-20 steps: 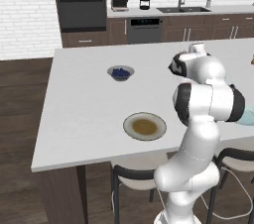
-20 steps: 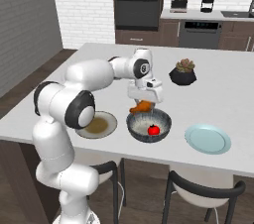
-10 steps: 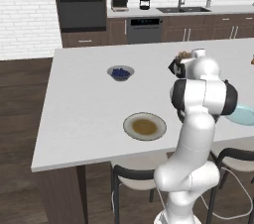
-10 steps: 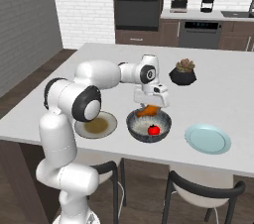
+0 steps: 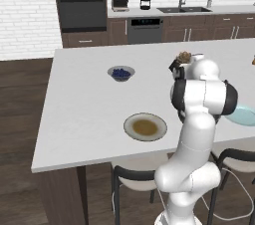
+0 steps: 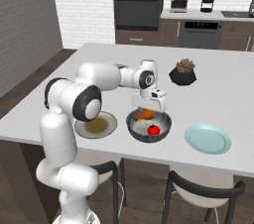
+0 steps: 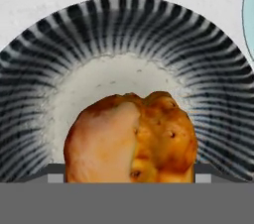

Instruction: Pick the chicken drumstick and tomato from their plates and place them in the bowl. Then put the bowl in the fridge.

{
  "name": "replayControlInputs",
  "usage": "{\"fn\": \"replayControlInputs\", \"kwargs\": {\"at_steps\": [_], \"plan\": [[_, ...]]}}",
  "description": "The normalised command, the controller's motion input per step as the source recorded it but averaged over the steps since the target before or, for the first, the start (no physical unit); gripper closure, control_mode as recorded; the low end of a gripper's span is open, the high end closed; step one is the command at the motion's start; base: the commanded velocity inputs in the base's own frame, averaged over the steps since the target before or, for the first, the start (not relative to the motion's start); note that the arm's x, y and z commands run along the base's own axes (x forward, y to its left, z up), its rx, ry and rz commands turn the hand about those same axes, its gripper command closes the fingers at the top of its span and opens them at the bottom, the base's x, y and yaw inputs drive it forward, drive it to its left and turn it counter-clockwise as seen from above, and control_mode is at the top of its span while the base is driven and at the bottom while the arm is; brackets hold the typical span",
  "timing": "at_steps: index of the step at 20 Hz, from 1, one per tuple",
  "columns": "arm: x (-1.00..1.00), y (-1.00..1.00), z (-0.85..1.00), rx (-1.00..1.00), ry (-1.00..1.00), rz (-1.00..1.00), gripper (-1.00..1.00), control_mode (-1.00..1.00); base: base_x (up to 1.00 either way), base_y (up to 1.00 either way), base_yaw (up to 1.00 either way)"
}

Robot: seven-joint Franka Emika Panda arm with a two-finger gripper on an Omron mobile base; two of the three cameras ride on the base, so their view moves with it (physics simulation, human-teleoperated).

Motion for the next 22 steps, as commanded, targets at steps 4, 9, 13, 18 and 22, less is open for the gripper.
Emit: {"fn": "replayControlInputs", "kwargs": {"at_steps": [4,9,13,18,22], "plan": [[0.05,0.04,-0.47,0.01,0.0,0.0,1.0,-1.0,0.0,0.0,0.0],[0.14,0.0,-0.38,0.0,0.0,0.0,1.0,-1.0,0.0,0.0,0.0],[0.25,0.0,-0.36,0.0,0.0,0.0,1.0,-1.0,0.0,0.0,0.0],[0.16,0.0,-0.1,0.0,0.0,0.0,-1.0,-1.0,0.0,0.0,0.0],[-0.27,0.0,0.08,0.0,-0.02,-0.01,-1.0,-1.0,0.0,0.0,0.0]]}}
